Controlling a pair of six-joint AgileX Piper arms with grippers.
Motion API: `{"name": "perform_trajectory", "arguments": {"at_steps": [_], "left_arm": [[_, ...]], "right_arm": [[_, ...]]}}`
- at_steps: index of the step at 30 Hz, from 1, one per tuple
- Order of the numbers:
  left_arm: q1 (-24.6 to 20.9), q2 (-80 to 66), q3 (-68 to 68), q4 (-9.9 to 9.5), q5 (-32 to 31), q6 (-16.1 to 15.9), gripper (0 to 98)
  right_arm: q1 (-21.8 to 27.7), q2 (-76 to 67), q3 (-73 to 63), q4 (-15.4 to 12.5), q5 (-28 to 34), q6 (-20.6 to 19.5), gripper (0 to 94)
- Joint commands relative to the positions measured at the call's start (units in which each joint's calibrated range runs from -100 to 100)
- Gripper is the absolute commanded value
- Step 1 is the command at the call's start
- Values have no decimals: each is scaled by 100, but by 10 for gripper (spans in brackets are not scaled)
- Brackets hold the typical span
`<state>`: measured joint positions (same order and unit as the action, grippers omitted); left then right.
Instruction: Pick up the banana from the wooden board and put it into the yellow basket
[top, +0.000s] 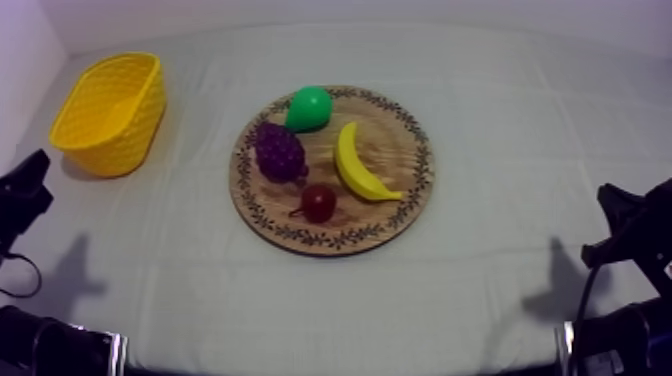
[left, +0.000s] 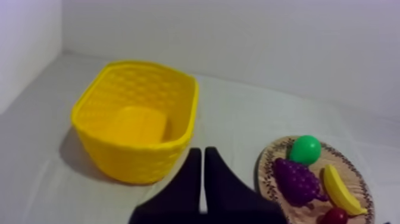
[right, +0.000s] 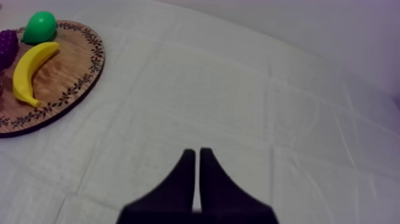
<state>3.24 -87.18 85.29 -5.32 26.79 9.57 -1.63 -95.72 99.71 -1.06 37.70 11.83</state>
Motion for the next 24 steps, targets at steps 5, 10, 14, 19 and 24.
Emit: {"name": "perform_trajectory", "arguments": {"at_steps": [5, 10, 14, 19, 24], "left_arm": [[151, 1104, -1481, 111, 96, -353, 0], [452, 1962, -2651, 235, 575, -629, 0], [877, 2608, -3543, 84, 969, -654, 0], [1420, 3328, -4648, -32, 1562, -640, 0], [1929, 4033, -5710, -51, 2244, -595, 0]], "right_arm": [[2, -3, -5, 1, 4, 1, 6], [2, -3, -5, 1, 4, -1, 6], [2, -3, -5, 1, 4, 1, 6], [2, -3, -5, 1, 4, 2, 6], [2, -3, -5, 1, 4, 2, 6]]}}
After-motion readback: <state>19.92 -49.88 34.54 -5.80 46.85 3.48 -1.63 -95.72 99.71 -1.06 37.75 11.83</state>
